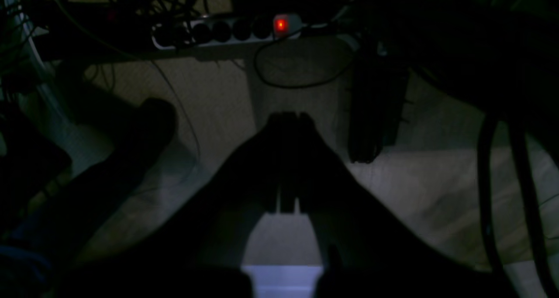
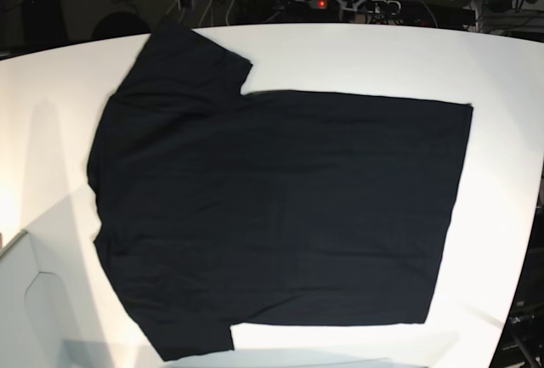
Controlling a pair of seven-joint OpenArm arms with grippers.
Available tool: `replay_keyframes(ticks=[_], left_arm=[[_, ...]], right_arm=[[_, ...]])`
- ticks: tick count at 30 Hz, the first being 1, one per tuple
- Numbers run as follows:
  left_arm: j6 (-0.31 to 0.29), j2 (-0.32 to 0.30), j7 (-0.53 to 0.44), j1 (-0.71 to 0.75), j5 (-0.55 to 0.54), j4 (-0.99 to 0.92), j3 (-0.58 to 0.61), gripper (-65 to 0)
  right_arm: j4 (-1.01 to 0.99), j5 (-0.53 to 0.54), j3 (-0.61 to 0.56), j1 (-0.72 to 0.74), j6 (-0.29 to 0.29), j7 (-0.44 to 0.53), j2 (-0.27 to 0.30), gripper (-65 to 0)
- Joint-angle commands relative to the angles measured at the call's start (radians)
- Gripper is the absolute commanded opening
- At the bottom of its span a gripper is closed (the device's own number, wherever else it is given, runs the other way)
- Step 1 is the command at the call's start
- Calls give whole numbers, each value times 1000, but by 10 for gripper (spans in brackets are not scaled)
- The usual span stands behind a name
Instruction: Fold the T-shirt properly
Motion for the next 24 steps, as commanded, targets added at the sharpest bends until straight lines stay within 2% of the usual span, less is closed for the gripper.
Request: replay_keyframes(ticks=[1, 4, 10, 16, 19, 24], left_arm=[[5, -4, -3, 13, -3, 2, 0, -649], [5, -4, -40, 48, -3, 34, 0, -650], [14, -20, -208, 168, -3, 121, 0, -650], [14, -24, -313, 241, -3, 146, 0, -650], [14, -33, -343, 316, -3, 263, -1, -650], [14, -56, -341, 481, -9, 576, -1, -650]], right_arm=[[0, -6, -3, -13, -15, 1, -5, -649], [0, -6, -3, -33, -15, 38, -5, -650], [43, -6, -3, -152, -15, 236, -5, -650], [163, -6, -1, -281, -15, 315, -5, -650], [238, -6, 2, -342, -15, 358, -5, -650], [427, -6, 5, -462, -15, 440, -1, -650]])
